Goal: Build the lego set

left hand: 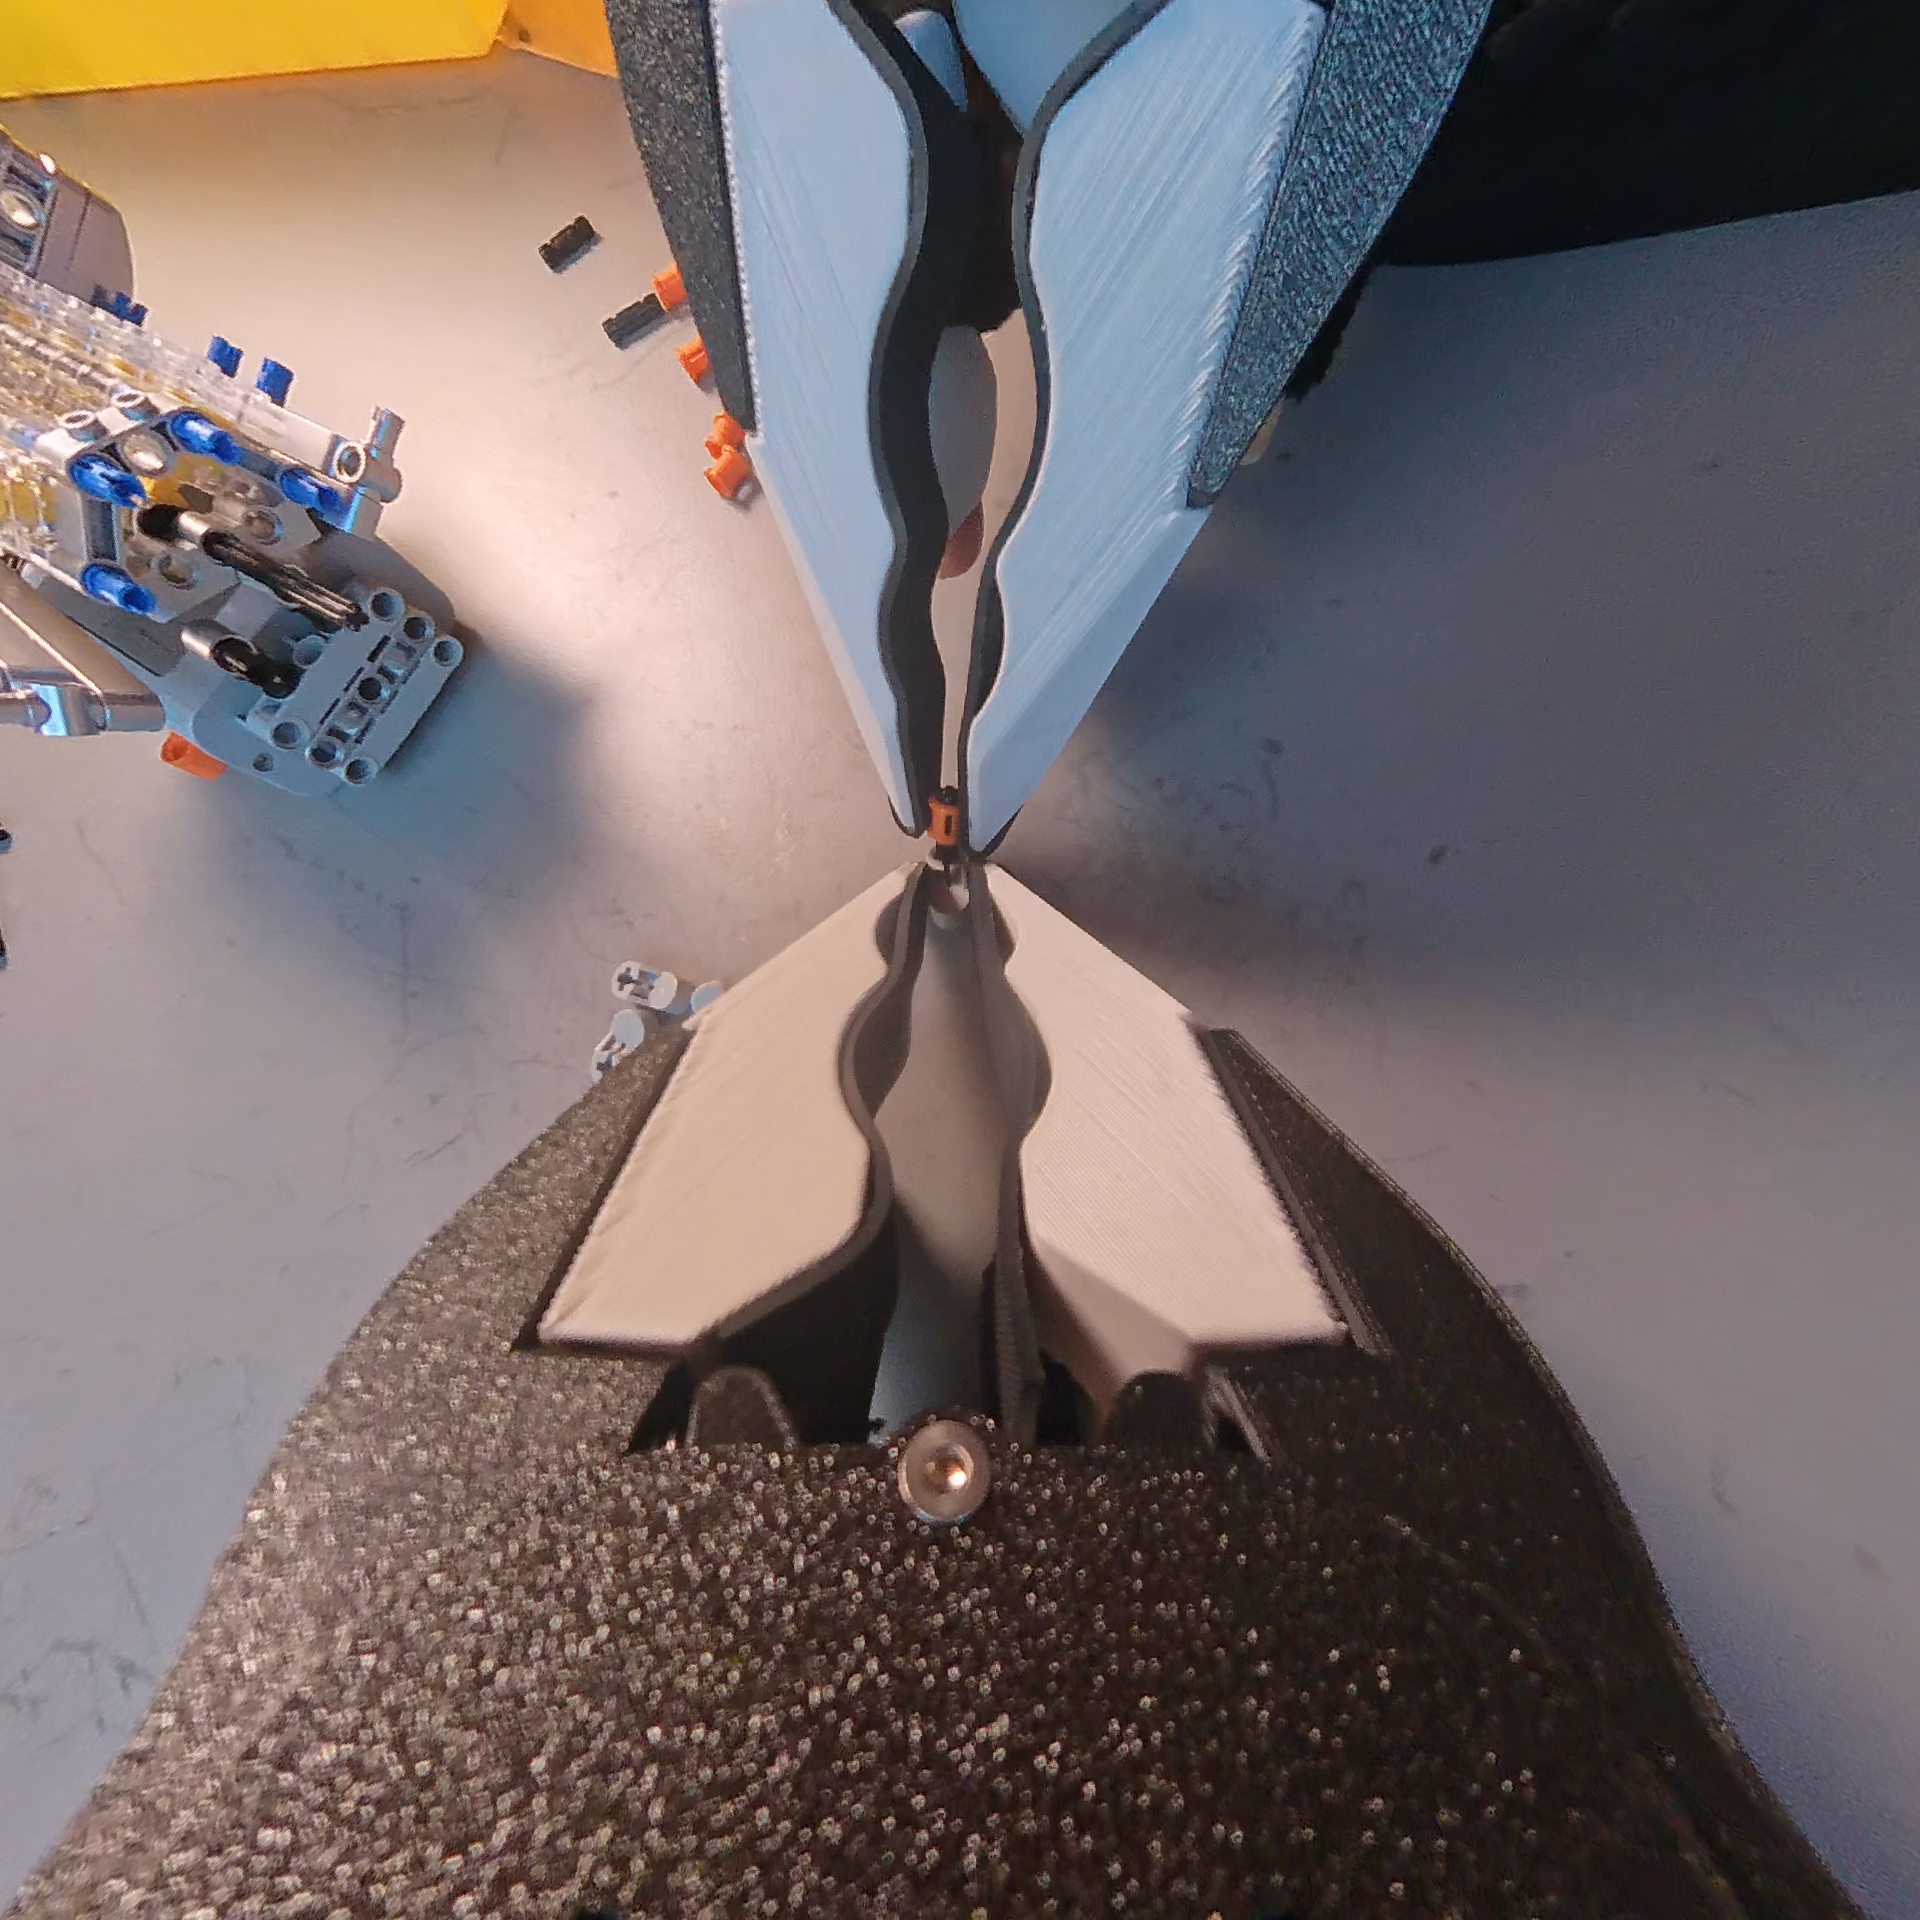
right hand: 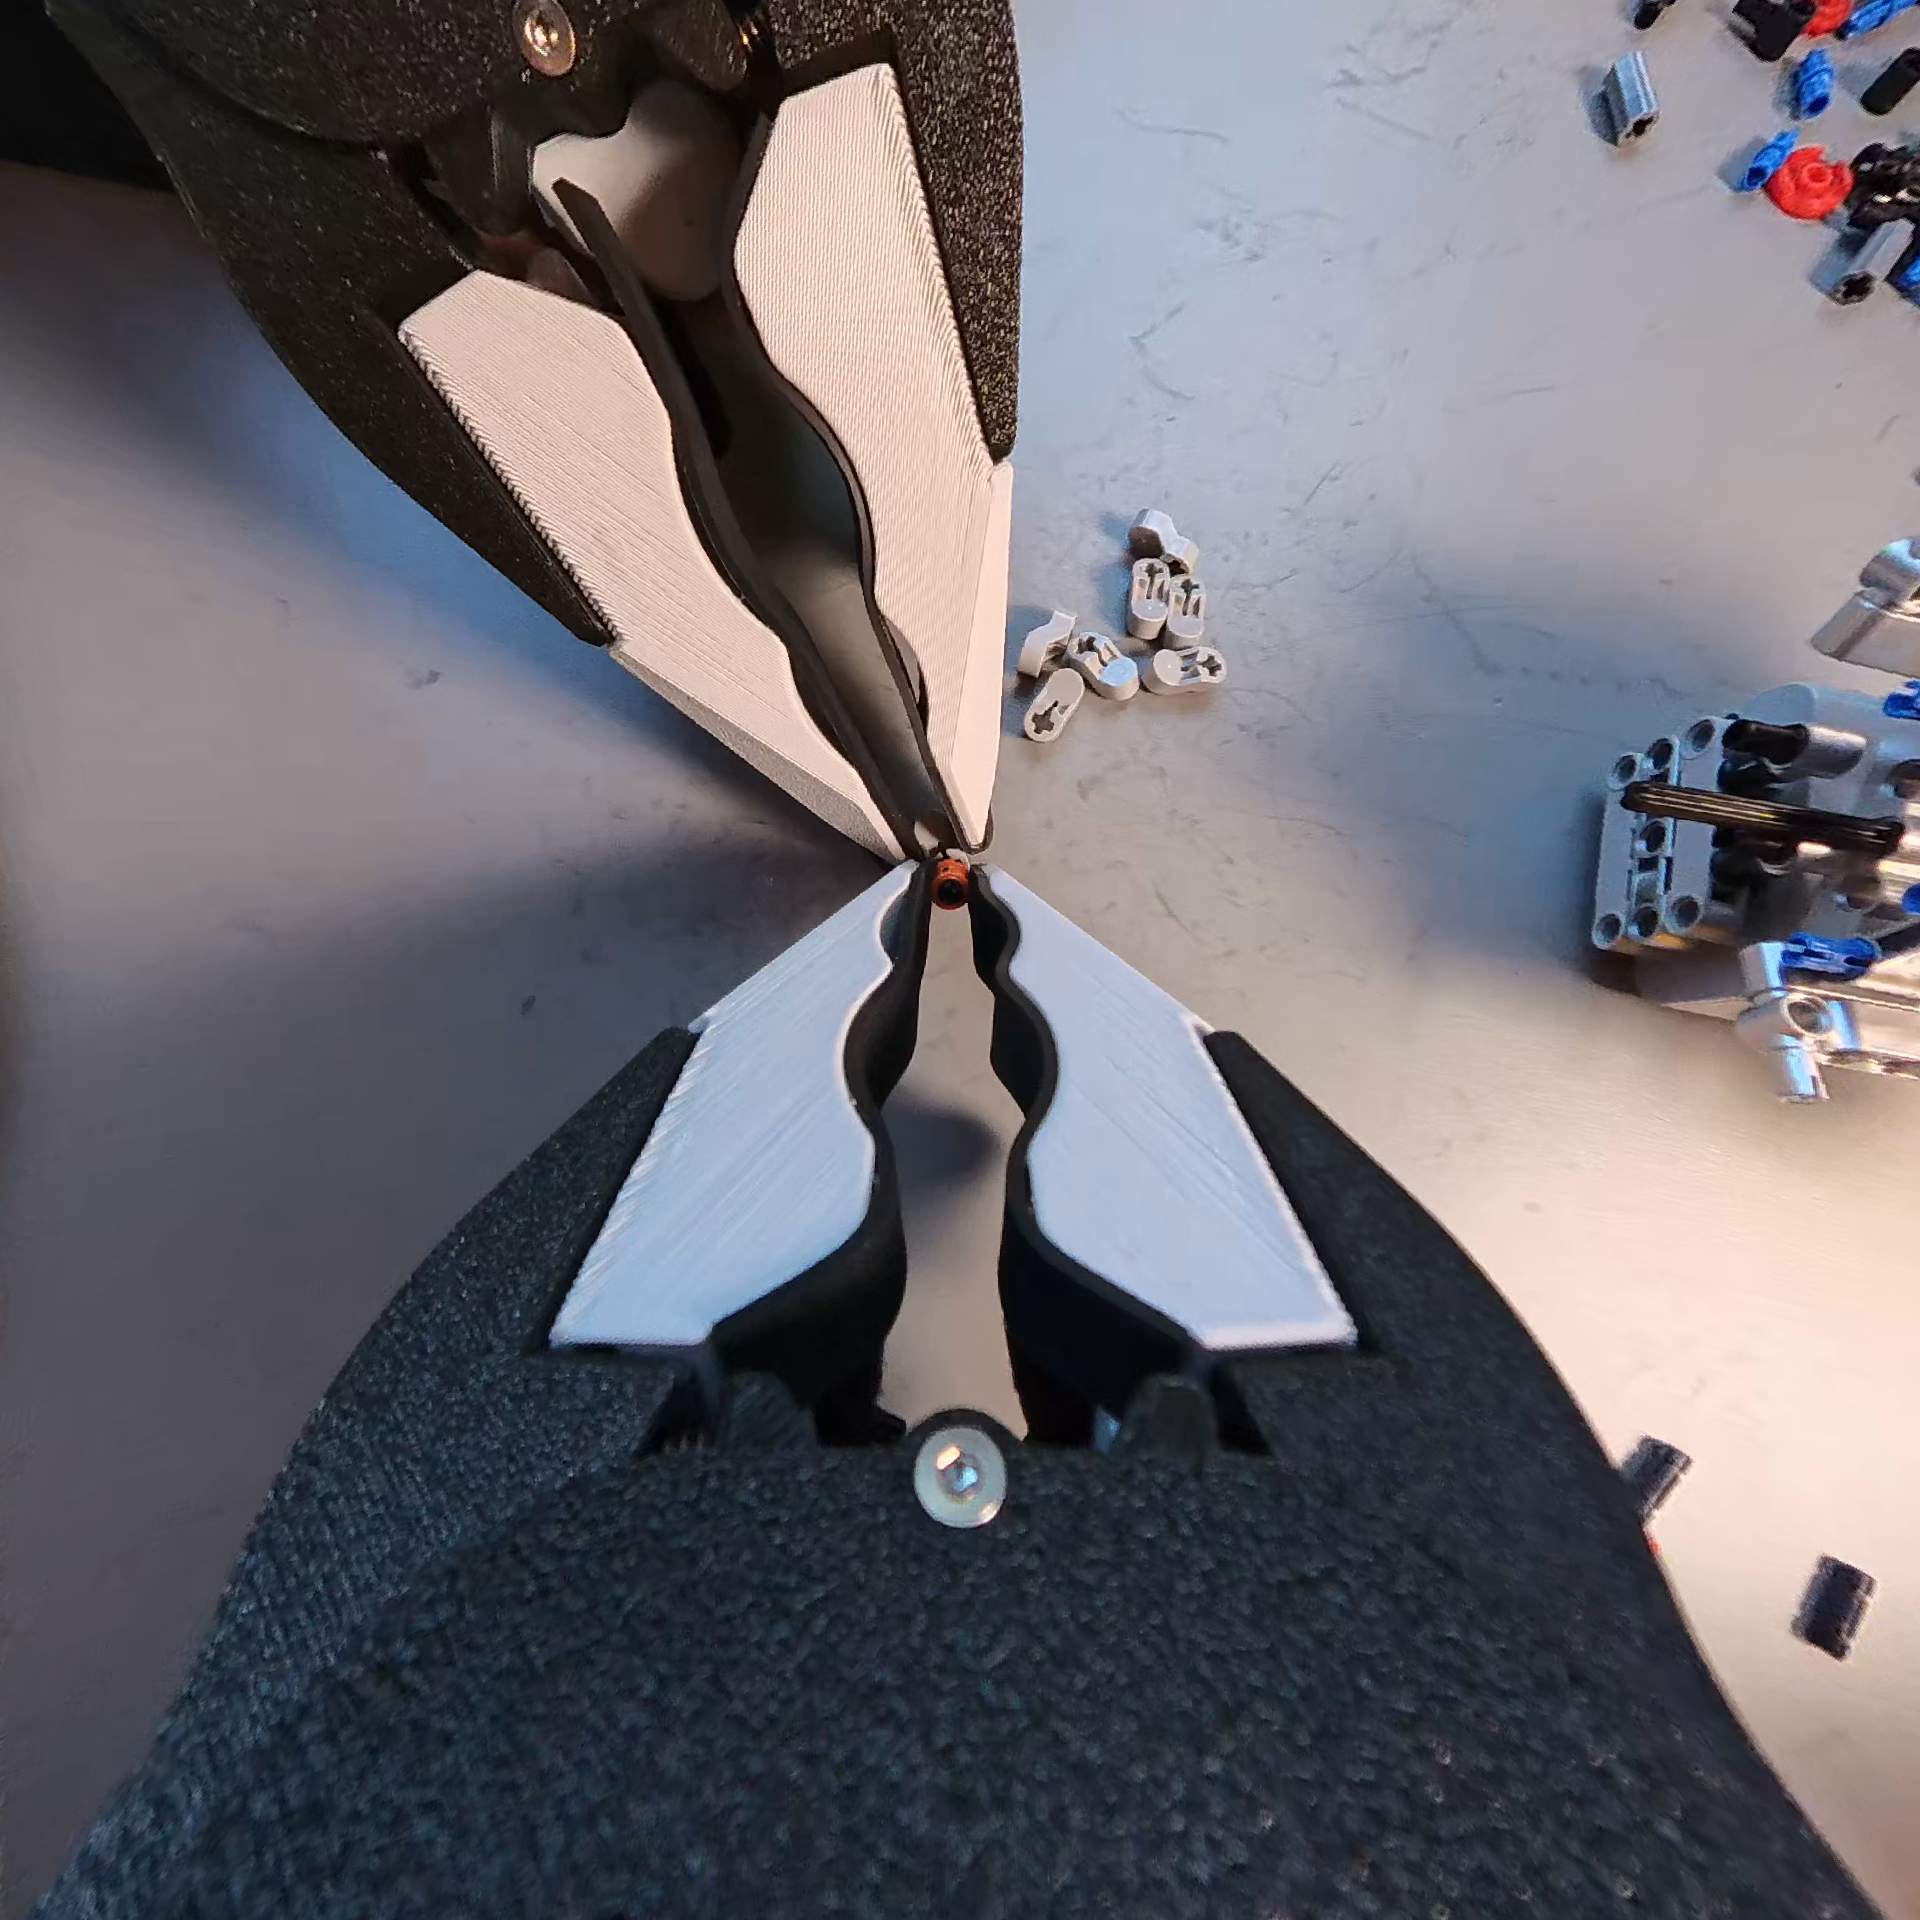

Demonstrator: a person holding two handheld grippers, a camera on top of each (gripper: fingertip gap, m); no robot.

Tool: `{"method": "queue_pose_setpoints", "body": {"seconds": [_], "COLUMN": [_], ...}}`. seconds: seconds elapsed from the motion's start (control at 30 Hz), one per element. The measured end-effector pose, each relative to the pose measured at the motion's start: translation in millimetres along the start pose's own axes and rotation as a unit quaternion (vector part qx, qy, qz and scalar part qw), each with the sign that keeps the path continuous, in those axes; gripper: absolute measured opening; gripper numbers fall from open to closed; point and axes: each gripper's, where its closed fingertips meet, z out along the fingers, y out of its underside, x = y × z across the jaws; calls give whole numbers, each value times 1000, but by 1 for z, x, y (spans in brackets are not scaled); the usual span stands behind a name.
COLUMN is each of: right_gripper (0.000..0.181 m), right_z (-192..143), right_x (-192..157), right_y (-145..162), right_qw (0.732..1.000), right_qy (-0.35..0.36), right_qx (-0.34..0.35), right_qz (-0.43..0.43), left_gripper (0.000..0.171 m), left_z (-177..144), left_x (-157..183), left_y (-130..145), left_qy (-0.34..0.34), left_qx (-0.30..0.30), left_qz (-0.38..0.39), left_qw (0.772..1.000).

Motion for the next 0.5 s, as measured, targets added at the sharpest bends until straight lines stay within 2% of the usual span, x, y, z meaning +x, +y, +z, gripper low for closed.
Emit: {"method": "queue_pose_setpoints", "body": {"seconds": [0.5], "right_gripper": [6], "right_z": [2], "right_x": [1], "right_y": [-1], "right_qw": [999], "right_qy": [-34], "right_qx": [20], "right_qz": [34], "left_gripper": [6], "left_z": [-5], "left_x": [-2], "left_y": [-1], "left_qy": [6], "left_qx": [16], "left_qz": [1], "left_qw": [1000]}}
